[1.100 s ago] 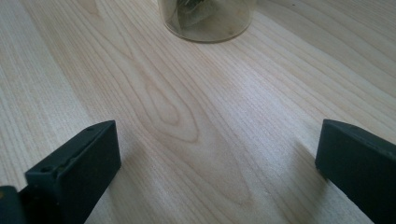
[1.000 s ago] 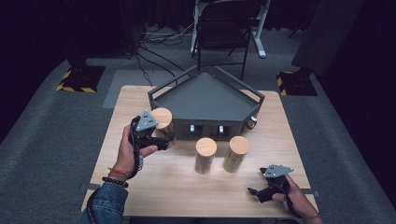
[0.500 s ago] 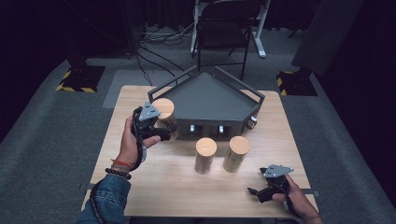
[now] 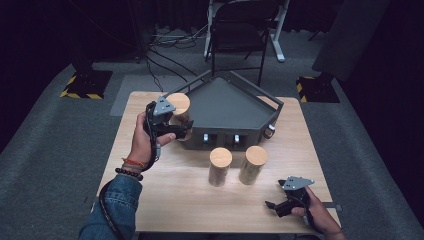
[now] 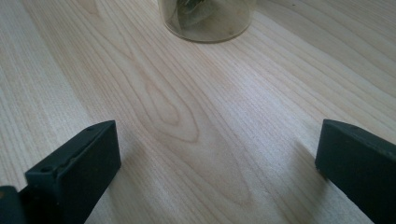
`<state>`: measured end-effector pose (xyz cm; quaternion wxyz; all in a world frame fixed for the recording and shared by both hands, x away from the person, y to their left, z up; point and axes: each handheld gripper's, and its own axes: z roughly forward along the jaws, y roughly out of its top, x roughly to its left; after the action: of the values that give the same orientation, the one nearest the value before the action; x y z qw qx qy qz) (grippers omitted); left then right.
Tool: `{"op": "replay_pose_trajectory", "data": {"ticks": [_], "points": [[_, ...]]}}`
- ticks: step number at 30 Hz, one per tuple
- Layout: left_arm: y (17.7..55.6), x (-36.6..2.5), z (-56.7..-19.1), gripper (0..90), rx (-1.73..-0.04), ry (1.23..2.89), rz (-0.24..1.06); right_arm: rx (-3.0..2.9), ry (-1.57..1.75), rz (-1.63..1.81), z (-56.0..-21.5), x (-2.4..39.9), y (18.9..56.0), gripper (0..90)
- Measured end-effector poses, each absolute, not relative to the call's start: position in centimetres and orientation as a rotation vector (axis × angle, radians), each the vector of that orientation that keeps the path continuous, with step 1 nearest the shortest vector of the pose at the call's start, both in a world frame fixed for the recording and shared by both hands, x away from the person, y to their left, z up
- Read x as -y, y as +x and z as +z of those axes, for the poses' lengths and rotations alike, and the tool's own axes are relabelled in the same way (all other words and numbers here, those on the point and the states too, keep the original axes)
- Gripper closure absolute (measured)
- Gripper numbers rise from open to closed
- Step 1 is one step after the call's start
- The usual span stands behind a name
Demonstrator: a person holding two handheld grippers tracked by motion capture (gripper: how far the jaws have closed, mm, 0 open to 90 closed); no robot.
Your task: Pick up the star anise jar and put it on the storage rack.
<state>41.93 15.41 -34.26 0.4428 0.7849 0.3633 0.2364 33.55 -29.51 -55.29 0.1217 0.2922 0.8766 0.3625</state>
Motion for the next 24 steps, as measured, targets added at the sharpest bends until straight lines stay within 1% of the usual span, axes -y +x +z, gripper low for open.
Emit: {"op": "replay_pose_trajectory", "data": {"ticks": [24], "points": [[45.7,-13.7,-32.1,24.7,-0.931,1.923,0.598,-2.561,0.849,1.060,-55.3,29.5,33.6,0.0]]}}
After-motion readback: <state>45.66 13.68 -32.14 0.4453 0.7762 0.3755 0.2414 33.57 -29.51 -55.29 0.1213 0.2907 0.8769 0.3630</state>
